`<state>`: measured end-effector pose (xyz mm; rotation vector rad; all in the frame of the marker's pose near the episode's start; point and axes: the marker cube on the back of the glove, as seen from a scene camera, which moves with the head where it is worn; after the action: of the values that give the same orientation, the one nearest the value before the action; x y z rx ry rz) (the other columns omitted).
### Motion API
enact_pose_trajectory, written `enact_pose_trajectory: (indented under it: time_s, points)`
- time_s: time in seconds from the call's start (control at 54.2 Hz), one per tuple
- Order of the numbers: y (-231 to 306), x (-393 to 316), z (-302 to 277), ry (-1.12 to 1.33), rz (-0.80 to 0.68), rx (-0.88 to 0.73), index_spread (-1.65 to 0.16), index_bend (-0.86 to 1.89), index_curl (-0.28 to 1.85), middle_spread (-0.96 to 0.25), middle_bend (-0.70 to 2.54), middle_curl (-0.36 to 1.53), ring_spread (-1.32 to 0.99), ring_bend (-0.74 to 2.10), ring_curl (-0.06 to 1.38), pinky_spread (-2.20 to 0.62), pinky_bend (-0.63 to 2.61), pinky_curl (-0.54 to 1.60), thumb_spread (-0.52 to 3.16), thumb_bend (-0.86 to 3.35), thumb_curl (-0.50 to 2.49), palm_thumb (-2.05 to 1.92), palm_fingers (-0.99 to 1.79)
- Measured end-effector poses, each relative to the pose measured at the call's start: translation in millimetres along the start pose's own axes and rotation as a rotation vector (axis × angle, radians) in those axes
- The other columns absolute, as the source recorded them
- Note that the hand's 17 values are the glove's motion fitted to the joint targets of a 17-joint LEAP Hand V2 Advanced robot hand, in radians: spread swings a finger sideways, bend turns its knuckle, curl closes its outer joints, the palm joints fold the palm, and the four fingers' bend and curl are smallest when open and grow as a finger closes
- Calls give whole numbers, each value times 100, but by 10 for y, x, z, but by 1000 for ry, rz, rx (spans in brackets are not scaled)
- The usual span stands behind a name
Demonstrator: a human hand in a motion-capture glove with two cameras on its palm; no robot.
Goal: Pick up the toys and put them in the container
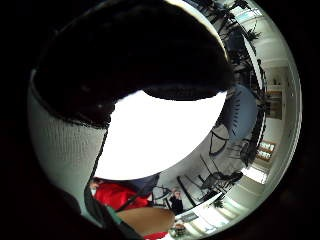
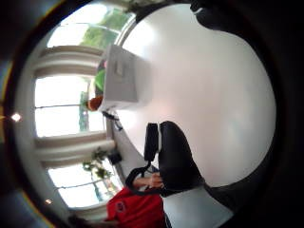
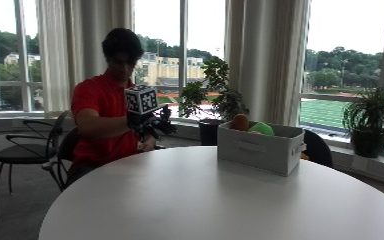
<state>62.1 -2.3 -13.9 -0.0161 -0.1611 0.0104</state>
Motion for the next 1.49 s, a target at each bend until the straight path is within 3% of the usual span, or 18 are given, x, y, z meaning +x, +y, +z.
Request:
enact_pose_trajectory:
  time_s: [1.494]
  points:
    - [28, -20, -24, -6, 2, 8, -35, 19, 43, -5, 18, 33, 3, 19, 31, 12, 97, 33, 127, -1, 35, 2, -1]
